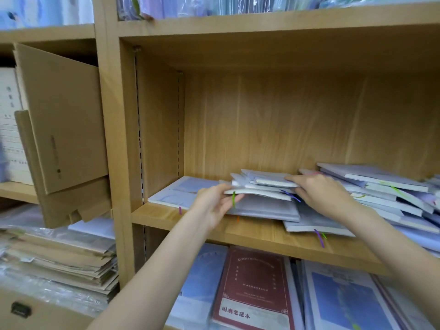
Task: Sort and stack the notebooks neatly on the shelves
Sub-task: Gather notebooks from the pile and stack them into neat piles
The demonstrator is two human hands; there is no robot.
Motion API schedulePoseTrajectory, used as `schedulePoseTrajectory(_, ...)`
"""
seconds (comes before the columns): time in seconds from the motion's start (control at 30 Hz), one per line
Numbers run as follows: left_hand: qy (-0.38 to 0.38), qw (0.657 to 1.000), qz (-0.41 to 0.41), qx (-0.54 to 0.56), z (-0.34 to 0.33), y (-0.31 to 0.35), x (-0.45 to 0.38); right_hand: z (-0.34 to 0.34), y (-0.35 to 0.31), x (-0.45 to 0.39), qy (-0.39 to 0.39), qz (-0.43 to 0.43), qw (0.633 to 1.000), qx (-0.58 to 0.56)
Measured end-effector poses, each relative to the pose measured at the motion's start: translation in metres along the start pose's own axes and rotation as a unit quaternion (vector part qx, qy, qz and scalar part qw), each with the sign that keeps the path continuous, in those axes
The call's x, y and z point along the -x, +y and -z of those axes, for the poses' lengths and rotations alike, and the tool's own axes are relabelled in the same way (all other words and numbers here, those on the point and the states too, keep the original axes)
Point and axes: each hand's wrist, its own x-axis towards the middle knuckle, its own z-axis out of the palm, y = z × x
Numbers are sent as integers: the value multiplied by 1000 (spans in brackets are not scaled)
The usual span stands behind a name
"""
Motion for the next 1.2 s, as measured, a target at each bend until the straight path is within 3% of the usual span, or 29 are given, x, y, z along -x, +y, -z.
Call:
schedulePoseTrajectory(0.23, 41, 993, -86, -72, 63, 57, 22, -8, -11, -2, 5, -46, 997, 63)
schedulePoseTrajectory(0.37, 68, 981, -137, -123, 94, 71, 30, -3, -17, -3, 33, -59, 998, -10)
schedulePoseTrajectory(0.5, 56, 982, -70, -165, 114, 53, 25, 18, -42, -10, 150, -68, 983, -76)
schedulePoseTrajectory(0.63, 54, 993, -15, -107, 125, 36, 19, 24, -88, -26, 215, -21, 974, -72)
schedulePoseTrajectory(0.7, 61, 995, -9, -81, 129, 37, 20, 13, -118, -28, 185, 33, 980, -60)
schedulePoseTrajectory(0.83, 60, 996, -3, -69, 133, 39, 26, -19, -154, -21, 28, 179, 983, -33)
schedulePoseTrajectory(0.93, 55, 996, 1, -64, 134, 36, 25, -21, -150, -21, -16, 198, 975, -104)
schedulePoseTrajectory(1.2, 39, 999, 2, -26, 124, 27, 22, -17, -155, -22, -64, 235, 956, -166)
